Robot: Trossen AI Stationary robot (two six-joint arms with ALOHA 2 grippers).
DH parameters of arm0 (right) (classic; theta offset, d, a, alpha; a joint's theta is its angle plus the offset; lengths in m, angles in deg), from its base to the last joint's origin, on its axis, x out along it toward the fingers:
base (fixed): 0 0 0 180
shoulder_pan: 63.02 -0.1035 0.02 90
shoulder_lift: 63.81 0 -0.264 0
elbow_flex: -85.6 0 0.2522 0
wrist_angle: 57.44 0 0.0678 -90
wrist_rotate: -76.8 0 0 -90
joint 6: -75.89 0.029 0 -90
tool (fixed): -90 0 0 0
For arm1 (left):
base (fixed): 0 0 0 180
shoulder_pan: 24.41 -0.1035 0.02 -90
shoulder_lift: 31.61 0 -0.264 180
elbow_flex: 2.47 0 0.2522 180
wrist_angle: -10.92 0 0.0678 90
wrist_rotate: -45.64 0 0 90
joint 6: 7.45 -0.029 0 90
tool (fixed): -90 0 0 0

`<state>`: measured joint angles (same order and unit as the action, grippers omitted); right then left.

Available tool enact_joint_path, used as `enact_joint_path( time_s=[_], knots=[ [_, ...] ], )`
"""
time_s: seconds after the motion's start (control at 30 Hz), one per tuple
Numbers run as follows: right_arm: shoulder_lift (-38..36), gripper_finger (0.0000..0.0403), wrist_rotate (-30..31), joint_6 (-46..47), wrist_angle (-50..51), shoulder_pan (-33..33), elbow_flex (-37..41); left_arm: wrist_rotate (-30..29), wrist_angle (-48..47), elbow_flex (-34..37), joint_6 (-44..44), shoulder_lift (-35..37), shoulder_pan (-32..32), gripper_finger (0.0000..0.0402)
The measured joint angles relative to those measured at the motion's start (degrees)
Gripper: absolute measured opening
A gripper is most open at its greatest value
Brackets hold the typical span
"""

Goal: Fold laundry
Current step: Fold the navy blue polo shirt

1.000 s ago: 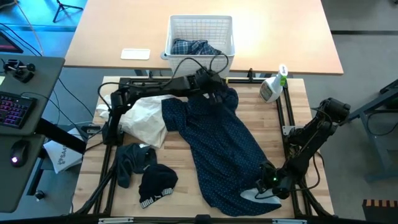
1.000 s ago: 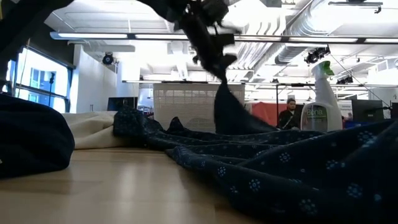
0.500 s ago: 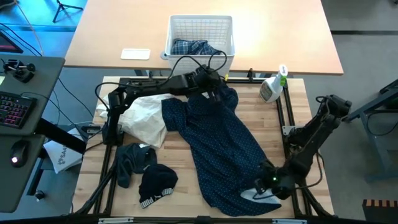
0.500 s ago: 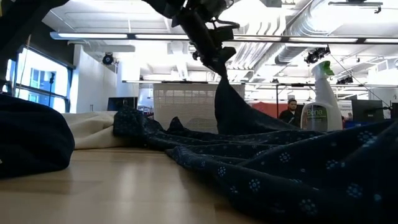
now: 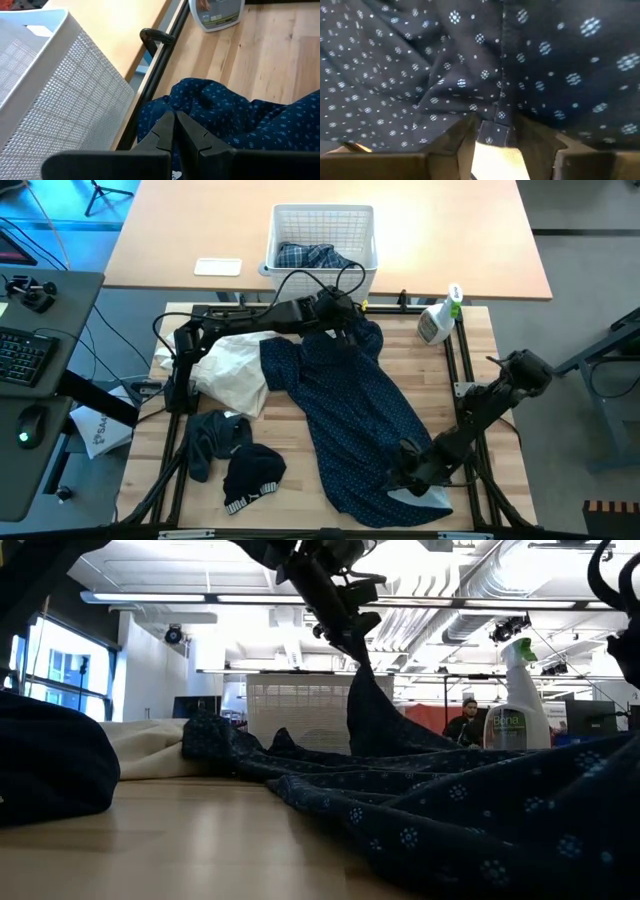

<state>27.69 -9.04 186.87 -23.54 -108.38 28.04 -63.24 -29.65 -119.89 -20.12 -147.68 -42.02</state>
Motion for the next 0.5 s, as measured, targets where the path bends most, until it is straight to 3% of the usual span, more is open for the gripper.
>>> enact_joint_path(
  time_s=[0.23, 0.33, 0.5],
  knots=[
    [1.7, 0.0012, -1.2, -1.8, -2.1, -0.1, -0.2, 0.3, 0.0, 0.0, -1.6, 0.0, 0.0, 0.0],
    [-1.3, 0.0014, -2.1, -1.6, 4.5, -0.7, -1.2, 0.3, -0.2, -0.8, -3.0, 0.0, 0.2, 0.0],
    [-9.3, 0.0005, -5.4, -2.0, 20.2, -3.2, -9.9, -0.9, 1.1, -4.3, -2.7, 1.4, 0.4, 0.0]
  ],
)
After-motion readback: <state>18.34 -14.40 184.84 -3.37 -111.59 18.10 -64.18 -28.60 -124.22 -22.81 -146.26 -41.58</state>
